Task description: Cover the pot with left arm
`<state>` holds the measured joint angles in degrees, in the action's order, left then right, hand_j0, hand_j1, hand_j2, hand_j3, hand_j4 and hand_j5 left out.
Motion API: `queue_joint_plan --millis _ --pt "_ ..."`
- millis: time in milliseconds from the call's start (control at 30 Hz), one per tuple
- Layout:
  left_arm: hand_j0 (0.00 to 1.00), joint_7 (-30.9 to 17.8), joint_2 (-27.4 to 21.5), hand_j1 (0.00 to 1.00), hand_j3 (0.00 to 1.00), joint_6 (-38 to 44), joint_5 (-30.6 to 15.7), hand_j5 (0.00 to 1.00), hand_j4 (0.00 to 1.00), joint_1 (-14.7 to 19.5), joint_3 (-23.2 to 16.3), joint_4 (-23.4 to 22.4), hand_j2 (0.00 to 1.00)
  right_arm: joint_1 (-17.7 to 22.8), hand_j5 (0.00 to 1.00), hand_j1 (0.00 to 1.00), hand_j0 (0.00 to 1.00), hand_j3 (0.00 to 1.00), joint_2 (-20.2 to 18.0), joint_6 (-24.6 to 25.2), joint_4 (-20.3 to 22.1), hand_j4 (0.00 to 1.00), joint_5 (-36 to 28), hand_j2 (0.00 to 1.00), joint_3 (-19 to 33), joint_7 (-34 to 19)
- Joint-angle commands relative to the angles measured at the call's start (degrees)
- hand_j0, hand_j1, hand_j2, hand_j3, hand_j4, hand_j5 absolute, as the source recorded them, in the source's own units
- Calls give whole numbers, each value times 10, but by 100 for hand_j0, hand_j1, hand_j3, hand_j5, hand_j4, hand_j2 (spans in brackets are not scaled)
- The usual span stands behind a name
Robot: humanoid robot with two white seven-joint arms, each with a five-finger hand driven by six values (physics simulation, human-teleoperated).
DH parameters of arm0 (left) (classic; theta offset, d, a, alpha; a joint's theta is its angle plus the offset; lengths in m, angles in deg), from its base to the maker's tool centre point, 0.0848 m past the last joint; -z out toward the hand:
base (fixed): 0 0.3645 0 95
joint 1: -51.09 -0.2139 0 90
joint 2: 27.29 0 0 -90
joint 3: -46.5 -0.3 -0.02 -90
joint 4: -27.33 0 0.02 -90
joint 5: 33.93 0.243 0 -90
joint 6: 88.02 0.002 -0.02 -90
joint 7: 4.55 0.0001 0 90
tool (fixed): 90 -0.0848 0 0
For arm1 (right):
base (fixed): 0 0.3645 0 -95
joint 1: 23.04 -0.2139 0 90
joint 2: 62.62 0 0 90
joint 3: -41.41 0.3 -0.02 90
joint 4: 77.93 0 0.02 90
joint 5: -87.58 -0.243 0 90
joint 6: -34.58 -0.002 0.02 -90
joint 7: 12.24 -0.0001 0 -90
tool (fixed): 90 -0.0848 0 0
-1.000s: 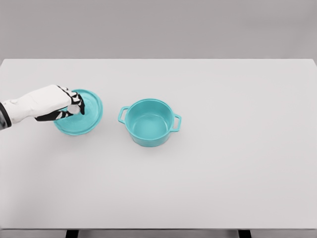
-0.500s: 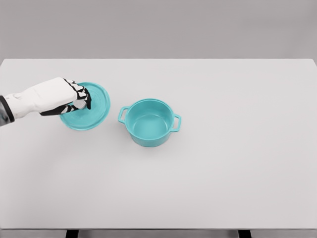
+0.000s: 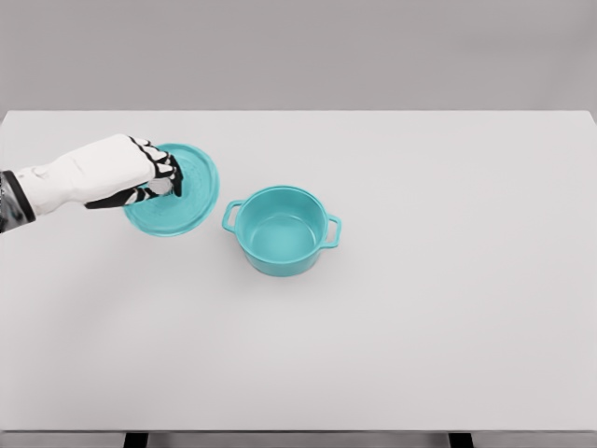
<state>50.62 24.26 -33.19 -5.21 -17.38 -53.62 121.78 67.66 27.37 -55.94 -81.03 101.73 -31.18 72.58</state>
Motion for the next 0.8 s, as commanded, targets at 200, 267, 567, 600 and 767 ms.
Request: queue_joint_plan --millis 200,267,567,600,767 --pt "48 -1 39 48 48 2 0 48 48 7 -23 4 48 0 100 100 100 100 0 0 -1 100 0 100 0 0" --pt "48 0 46 48 48 2 1 48 48 7 -24 4 48 0 100 100 100 100 0 0 -1 100 0 100 0 0" --pt "48 -1 74 48 48 2 5 48 48 7 -31 21 48 0 100 100 100 100 0 0 -1 100 0 100 0 0" --pt "48 -1 75 48 48 2 5 48 48 8 -39 25 48 0 100 100 100 100 0 0 -1 100 0 100 0 0" --pt "48 -1 76 48 48 2 5 48 48 29 -75 25 48 0 100 100 100 100 0 0 -1 100 0 100 0 0"
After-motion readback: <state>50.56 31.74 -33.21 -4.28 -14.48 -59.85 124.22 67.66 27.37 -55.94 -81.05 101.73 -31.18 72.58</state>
